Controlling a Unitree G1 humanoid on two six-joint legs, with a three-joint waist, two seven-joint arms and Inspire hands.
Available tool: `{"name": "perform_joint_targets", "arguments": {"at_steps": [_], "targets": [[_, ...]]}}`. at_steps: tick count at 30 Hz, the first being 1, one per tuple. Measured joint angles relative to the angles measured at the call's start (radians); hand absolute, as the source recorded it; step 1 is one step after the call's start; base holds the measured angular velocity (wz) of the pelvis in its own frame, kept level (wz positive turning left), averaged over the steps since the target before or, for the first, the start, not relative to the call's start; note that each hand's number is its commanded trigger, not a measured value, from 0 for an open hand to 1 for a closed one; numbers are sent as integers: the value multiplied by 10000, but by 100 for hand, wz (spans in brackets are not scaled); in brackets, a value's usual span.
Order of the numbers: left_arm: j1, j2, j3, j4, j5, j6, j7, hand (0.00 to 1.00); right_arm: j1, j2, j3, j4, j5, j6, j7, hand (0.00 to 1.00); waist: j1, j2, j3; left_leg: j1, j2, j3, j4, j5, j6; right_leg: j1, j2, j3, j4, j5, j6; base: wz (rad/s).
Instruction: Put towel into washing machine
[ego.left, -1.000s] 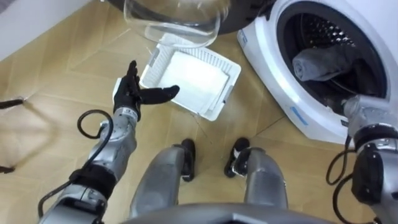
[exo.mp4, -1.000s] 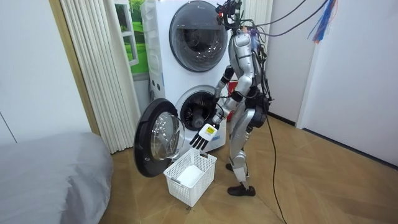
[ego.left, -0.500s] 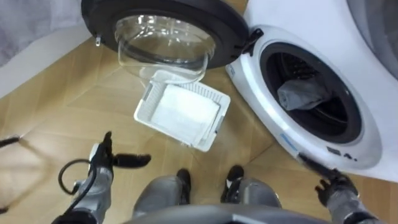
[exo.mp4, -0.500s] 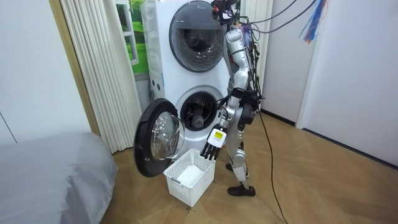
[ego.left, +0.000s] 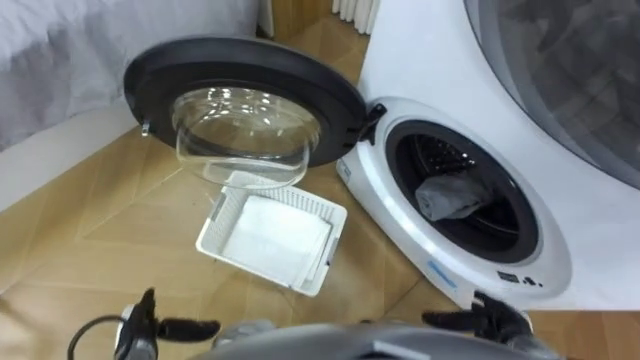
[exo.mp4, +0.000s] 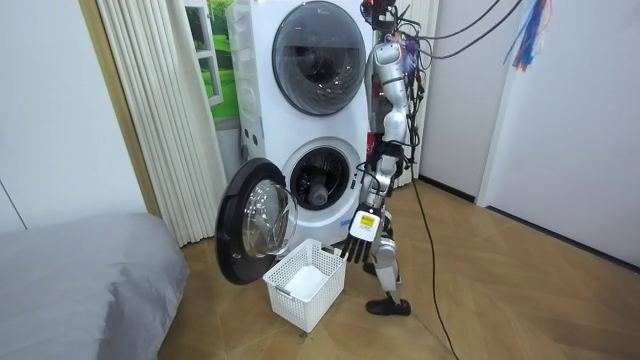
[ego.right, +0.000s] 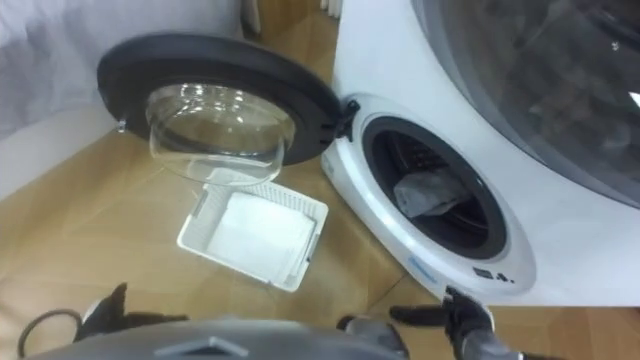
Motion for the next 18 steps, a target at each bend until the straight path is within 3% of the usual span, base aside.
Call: {"name": "perform_joint_targets", "arguments": {"at_steps": [2, 10, 18], "targets": [[23, -75, 170, 0, -1, 110, 1, 0, 40, 67, -101, 1, 2, 43, -1, 0, -15, 59, 51, 195, -1, 44, -75, 3, -4, 158, 24, 24, -50, 0, 2, -6], [-33, -281, 253, 10, -10, 400, -109, 0, 34, 148, -353, -13, -278, 96, 210, 0, -125, 107, 40, 502, 21, 30, -172, -14, -31, 512, 92, -4, -212, 5, 18, 1], [-131, -476, 586, 176, -8, 979, -239, 0, 28, 176, -600, 66, -318, 413, 211, 0, -282, 155, 39, 547, 44, 51, -168, -24, -52, 609, 141, 50, -344, 6, 15, 0]]}}
